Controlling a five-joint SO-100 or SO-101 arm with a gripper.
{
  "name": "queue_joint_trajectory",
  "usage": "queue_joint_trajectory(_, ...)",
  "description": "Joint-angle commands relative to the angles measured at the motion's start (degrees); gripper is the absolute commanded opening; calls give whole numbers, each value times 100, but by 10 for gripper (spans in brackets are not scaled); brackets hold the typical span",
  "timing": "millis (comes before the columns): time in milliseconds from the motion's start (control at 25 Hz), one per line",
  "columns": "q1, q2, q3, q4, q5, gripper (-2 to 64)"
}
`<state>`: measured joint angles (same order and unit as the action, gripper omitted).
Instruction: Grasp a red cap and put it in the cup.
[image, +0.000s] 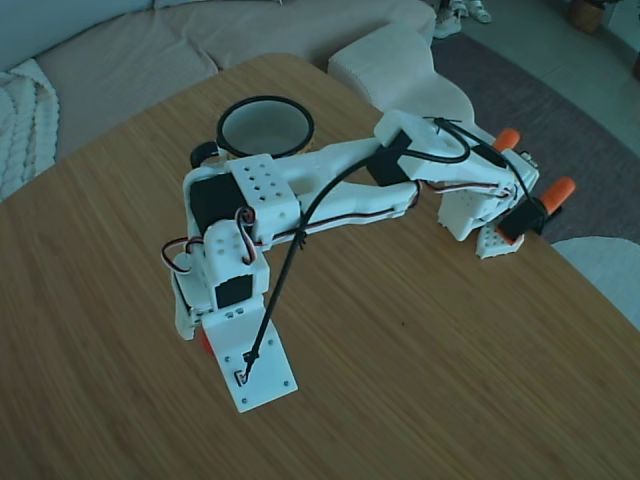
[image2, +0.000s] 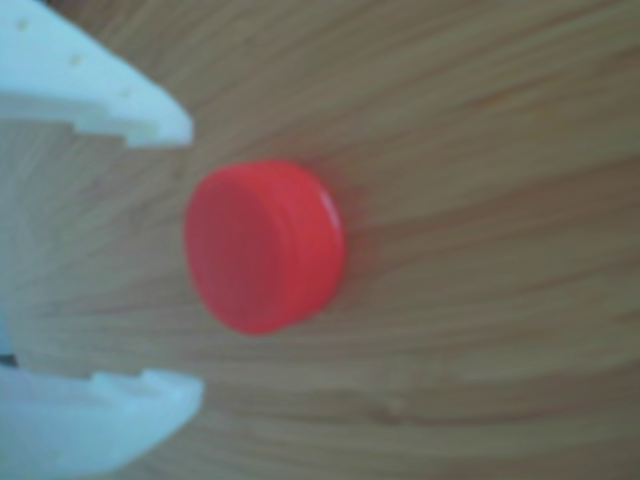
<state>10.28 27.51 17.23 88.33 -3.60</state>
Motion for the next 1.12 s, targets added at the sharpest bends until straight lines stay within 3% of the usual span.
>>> queue_joint_trajectory(0,-88,202,-53,44,-9,271)
queue_joint_trajectory(760,-132,-26,-79,53,9,259)
queue_joint_trajectory(960,-79,-26,-114,44,0,75)
queue_joint_trajectory(1080,-53,-18,-123,53,18,27)
